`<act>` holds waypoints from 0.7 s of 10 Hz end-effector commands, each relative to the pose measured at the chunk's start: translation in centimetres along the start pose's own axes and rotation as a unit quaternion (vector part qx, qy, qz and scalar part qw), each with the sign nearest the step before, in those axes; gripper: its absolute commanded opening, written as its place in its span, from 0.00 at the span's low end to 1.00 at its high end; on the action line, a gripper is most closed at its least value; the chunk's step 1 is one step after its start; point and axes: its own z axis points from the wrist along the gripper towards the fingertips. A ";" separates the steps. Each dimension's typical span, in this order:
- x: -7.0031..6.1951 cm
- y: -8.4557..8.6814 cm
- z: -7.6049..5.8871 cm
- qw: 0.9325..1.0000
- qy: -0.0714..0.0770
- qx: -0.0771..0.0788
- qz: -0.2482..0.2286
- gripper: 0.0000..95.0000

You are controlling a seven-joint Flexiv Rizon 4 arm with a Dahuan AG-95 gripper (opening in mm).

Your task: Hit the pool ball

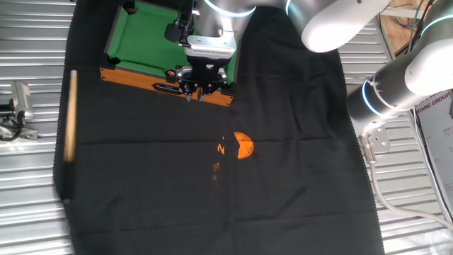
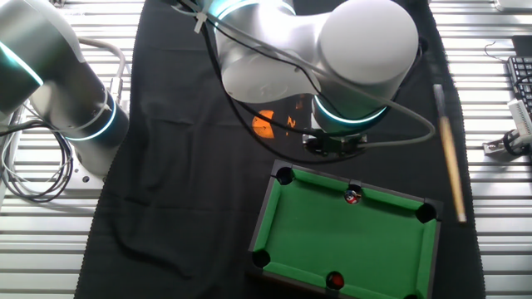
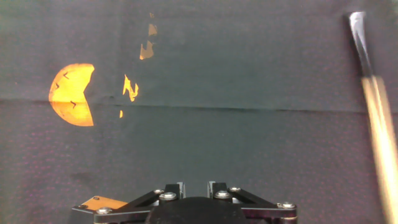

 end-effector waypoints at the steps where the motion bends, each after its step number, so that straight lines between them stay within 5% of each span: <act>1: 0.0 0.0 0.0 1.000 0.001 0.000 0.002 0.20; 7: -0.6 -0.1 -1.1 0.999 0.010 -0.031 0.033 0.20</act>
